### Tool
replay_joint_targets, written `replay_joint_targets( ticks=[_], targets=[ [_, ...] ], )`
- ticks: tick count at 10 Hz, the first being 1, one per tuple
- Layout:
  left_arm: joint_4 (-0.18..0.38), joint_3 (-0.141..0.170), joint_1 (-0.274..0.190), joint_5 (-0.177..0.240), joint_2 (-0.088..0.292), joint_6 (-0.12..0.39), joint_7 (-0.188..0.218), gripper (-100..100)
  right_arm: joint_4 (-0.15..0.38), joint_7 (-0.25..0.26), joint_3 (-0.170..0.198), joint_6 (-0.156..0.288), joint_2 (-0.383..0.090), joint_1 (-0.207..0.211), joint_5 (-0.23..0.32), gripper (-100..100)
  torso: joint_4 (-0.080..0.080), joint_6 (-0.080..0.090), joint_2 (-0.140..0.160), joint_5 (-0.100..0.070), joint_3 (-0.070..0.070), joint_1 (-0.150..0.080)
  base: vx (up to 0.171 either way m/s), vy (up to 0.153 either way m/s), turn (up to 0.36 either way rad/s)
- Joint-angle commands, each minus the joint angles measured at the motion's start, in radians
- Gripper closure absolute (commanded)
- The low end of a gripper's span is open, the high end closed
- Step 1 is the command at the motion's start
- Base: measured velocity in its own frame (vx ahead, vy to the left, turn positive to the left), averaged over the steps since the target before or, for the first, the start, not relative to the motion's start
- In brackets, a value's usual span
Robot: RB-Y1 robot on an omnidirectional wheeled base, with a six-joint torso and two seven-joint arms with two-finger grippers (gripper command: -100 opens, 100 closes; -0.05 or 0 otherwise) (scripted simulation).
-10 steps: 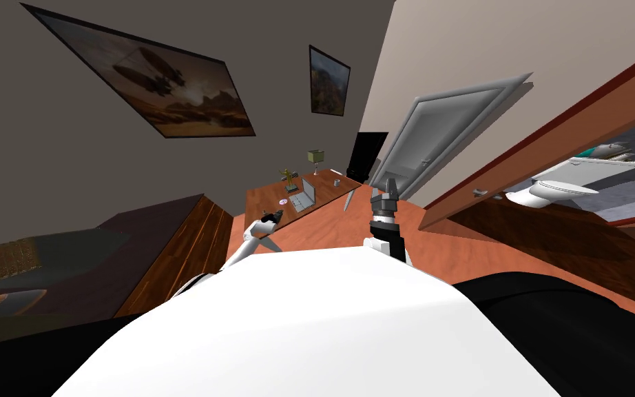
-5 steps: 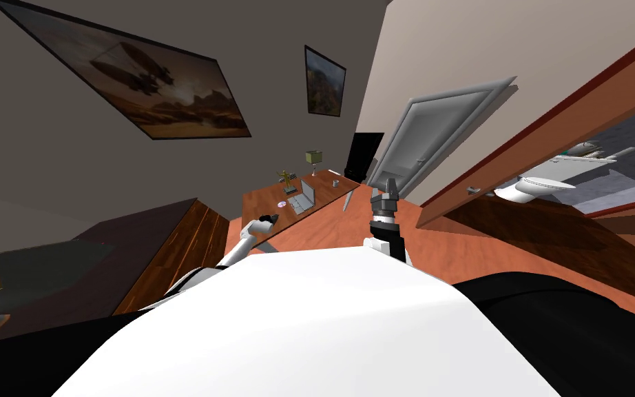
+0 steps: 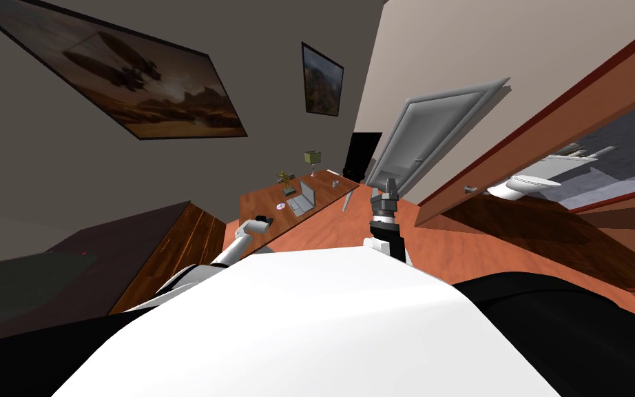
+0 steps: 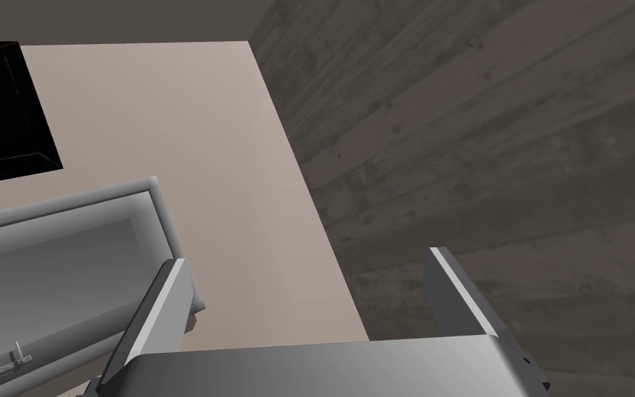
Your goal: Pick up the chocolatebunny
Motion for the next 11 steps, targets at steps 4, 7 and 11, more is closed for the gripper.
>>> replay_joint_targets(
  ticks=[4,7,11],
  targets=[
    [0.118,-0.008,-0.045,0.021,0.052,0.052,-0.062,-100,0.000,0.000,0.000,0.000,0.000,0.000,0.000,0,0.000,0.000,-0.001,0.000,-0.001,0.002,0.074,0.059,-0.056],
    [0.135,-0.009,-0.053,0.025,0.064,0.063,-0.073,-100,0.000,0.000,0.000,0.000,0.000,0.000,0.000,0,0.000,0.000,0.000,0.000,0.000,-0.002,0.048,0.023,-0.012],
    [0.159,-0.022,-0.048,0.017,0.072,0.050,-0.048,-100,0.000,0.000,0.000,0.000,0.000,0.000,0.000,0,0.000,0.000,0.002,0.000,0.001,-0.003,0.035,0.033,-0.047]
  ],
)
